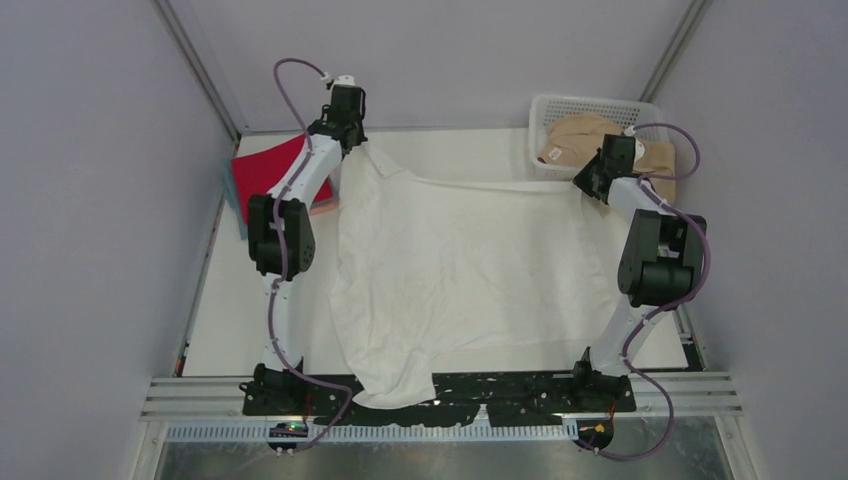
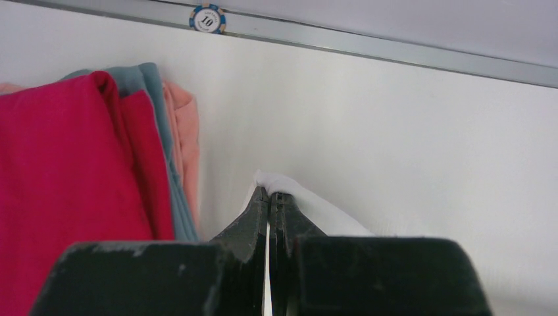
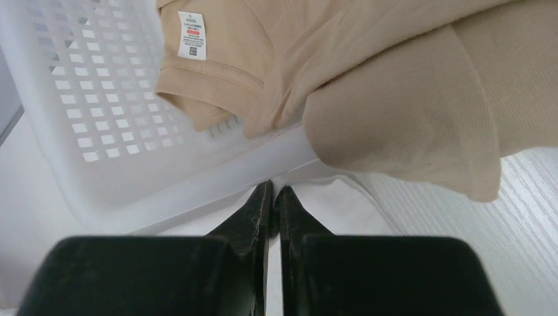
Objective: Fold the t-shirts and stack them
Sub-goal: Fold the flattened tshirt in 1/3 of the way
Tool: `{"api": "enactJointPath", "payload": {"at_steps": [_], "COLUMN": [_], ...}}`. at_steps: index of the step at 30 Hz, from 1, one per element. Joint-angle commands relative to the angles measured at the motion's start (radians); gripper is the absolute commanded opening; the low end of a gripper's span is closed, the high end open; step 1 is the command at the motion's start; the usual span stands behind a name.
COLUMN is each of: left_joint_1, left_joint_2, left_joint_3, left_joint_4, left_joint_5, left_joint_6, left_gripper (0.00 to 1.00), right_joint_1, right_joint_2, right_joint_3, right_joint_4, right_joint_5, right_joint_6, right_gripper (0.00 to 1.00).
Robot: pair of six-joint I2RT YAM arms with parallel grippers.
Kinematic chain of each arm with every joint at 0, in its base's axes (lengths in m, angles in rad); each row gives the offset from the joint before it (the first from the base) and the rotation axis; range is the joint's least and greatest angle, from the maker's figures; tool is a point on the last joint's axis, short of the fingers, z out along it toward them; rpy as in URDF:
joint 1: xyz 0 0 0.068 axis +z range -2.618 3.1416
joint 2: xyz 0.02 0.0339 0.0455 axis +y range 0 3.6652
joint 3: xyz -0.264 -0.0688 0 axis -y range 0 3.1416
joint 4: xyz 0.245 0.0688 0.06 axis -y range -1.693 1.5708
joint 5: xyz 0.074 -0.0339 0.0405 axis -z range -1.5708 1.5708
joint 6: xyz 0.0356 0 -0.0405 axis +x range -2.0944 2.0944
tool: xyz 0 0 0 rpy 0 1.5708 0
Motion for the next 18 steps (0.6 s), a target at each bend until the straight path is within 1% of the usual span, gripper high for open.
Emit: {"api": "enactJointPath", "payload": {"at_steps": [1,5,10,13,18], "left_joint_1": [0.009,0.01,0.01,0.01,0.008], "left_joint_2": [0.063,0.065,0.033,-0.026,-0.178], "left_joint_3": [0.109,0.089,0.052,-0.014,-0.198], "left_joint_4": [-0.049,-0.009,-0.012,-0.014,-0.02], "left_joint_5": [0.055,0.069,0.088,0.104,0.121], "left_joint_6": [-0.014,-0.038,-0.064,-0.082,-0.134], "left_gripper": [0.0,0.0,0.0,0.0,0.0], "right_joint_1": [0.01,0.016,0.025,0.026,0.026], "right_joint_2": [0.016,0.029,0.038,0.034,0.003], "right_joint_3": [0.056,0.08,0.096,0.106,0.117], "right_joint_4": [0.016,0.011,0.0,-0.024,-0.084], "right_joint_5": [0.07,0.087,0.098,0.104,0.112], "right_joint_6": [0.017,0.01,0.001,-0.009,-0.037], "right_gripper": [0.12,0.13,0.13,0.13,0.13]}}
